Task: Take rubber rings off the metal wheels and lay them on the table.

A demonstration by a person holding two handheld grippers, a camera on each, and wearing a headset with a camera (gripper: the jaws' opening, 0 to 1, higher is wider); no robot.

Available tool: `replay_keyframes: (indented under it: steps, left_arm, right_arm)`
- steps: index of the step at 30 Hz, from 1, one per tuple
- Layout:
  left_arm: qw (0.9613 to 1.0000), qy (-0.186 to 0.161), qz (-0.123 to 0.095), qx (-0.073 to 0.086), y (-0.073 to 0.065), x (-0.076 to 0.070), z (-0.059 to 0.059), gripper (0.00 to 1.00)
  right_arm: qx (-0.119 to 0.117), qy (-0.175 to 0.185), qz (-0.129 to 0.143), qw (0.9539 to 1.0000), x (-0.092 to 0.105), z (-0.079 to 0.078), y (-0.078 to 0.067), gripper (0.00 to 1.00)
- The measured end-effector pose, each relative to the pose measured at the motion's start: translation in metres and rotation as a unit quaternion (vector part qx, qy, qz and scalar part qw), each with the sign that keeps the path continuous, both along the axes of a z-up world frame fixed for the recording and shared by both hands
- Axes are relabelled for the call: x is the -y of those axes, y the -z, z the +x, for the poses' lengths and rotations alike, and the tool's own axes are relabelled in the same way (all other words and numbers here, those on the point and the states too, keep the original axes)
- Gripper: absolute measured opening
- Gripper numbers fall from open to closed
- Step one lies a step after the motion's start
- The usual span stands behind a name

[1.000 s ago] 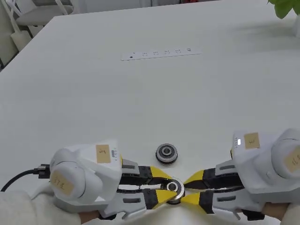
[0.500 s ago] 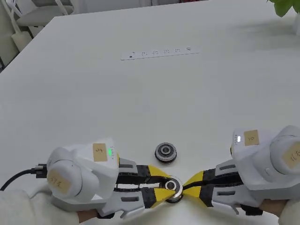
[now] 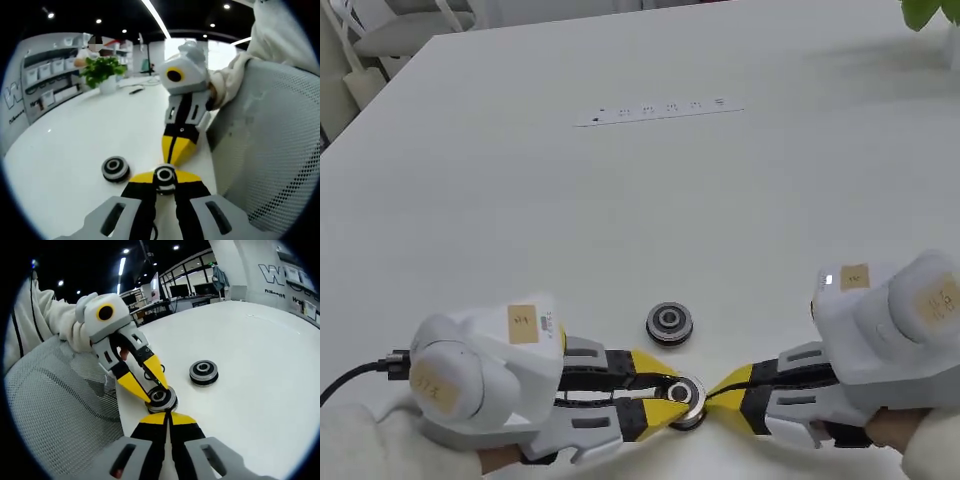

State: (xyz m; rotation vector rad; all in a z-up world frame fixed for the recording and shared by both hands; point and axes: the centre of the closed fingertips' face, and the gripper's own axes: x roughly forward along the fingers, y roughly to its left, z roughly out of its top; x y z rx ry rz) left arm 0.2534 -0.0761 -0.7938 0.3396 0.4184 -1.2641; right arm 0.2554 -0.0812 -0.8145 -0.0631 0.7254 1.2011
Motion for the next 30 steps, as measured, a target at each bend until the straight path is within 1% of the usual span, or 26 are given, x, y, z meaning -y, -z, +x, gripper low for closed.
replay_keyframes:
  steps: [4, 9, 13, 18, 19, 23, 25, 27, 30]
  left_arm:
    - [1.0000, 0.001, -0.001, 0.000, -0.001, 0.001, -0.001, 0.14]
    - [1.0000, 0.002, -0.002, 0.001, -0.002, 0.002, -0.002, 0.14]
    - [1.0000, 0.002, -0.003, 0.002, -0.002, 0.003, -0.002, 0.14]
    - [1.0000, 0.001, -0.003, 0.003, -0.001, 0.002, -0.001, 0.14]
    - [1.0000, 0.001, -0.003, 0.003, -0.002, 0.002, -0.002, 0.14]
    - [1.0000, 0.001, -0.004, 0.003, -0.001, 0.001, -0.001, 0.14]
    - [1.0000, 0.001, -0.004, 0.003, -0.001, 0.001, -0.001, 0.14]
    - [1.0000, 0.001, -0.004, 0.002, -0.001, 0.001, -0.001, 0.14]
    - [1.0000, 0.000, -0.004, 0.001, -0.002, 0.002, -0.001, 0.14]
  right_arm:
    - [-0.042, 0.029, 0.028, 0.9983, 0.001, 0.000, 0.000, 0.00]
    - [-0.069, 0.047, 0.046, 0.9954, 0.002, 0.002, 0.000, 0.00]
    - [-0.097, 0.067, 0.063, 0.9910, 0.004, 0.002, -0.001, 0.00]
    - [-0.108, 0.080, 0.077, 0.9879, 0.005, 0.004, -0.005, 0.00]
    - [-0.115, 0.085, 0.084, 0.9862, 0.005, 0.005, -0.006, 0.00]
    - [-0.124, 0.091, 0.095, 0.9836, 0.004, 0.004, -0.008, 0.00]
    - [-0.126, 0.093, 0.106, 0.9818, 0.004, 0.005, -0.012, 0.00]
    - [-0.127, 0.095, 0.108, 0.9813, 0.003, 0.005, -0.013, 0.00]
    - [-0.125, 0.094, 0.107, 0.9818, 0.003, 0.004, -0.013, 0.00]
